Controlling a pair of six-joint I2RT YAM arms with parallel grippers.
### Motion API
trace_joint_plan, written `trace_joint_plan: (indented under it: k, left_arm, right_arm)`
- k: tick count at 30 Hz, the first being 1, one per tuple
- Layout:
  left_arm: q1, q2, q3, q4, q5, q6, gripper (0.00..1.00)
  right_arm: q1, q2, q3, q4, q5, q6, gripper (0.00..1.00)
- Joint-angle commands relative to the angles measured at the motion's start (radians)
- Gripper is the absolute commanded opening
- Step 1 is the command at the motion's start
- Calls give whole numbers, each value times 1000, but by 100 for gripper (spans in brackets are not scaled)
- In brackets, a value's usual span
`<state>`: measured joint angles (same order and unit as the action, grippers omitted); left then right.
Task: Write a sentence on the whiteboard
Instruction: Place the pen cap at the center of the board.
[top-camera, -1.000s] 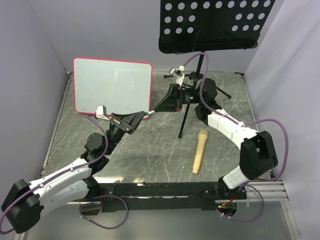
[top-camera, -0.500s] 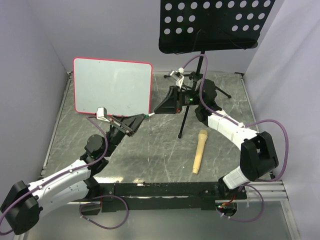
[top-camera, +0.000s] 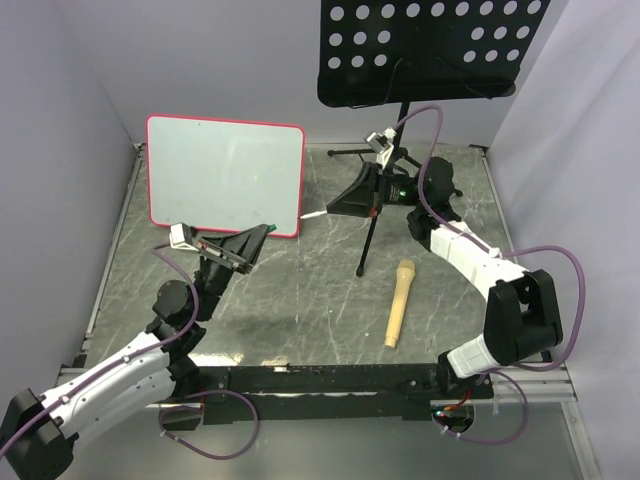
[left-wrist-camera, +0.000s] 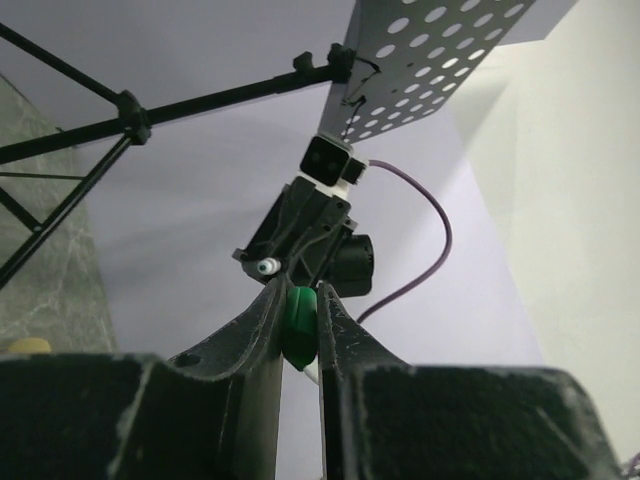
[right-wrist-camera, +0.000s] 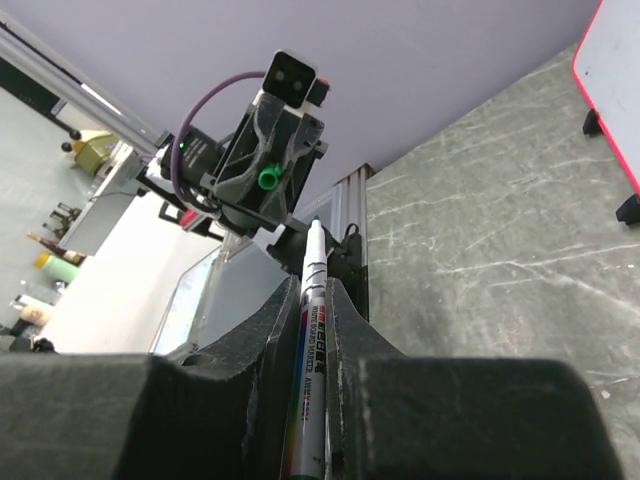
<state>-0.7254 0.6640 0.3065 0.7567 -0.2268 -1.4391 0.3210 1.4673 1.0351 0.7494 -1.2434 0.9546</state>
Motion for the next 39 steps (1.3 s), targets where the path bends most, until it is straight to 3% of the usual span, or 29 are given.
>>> trace_joint_plan:
  k: [1,4,5,7,12,19,28,35,39]
  left_arm:
    - [26,-46,-4,-138,9,-21,1]
    - [50,-60,23,-322,44,20,1]
    - [56,-58,31,-374,73,35,1]
    - [66,-41,52,-498,93,96,1]
    - [80,71,75,-580,184,224,1]
    - [81,409,94,-317,337,368,1]
    - [81,928,229,53,581,365,2]
    - [81,1079,333,-16,595,413,41]
    - [80,1088,365,-83,554,453,55]
  right_arm:
    - [-19,-97,-26,-51,-21,-79,0]
    - [-30,-165,-14,-333,1,-293,0]
    - [-30,-206,2,-423,21,-459,0]
    - [-30,-238,6,-615,73,-633,0]
    - [-30,-303,-13,-829,154,-832,0]
    - [-34,-329,-66,-917,185,-930,0]
    - [-68,-325,-102,-887,148,-915,0]
    - [-85,-318,-107,-878,118,-907,0]
    - [-89,-320,-109,-872,110,-899,0]
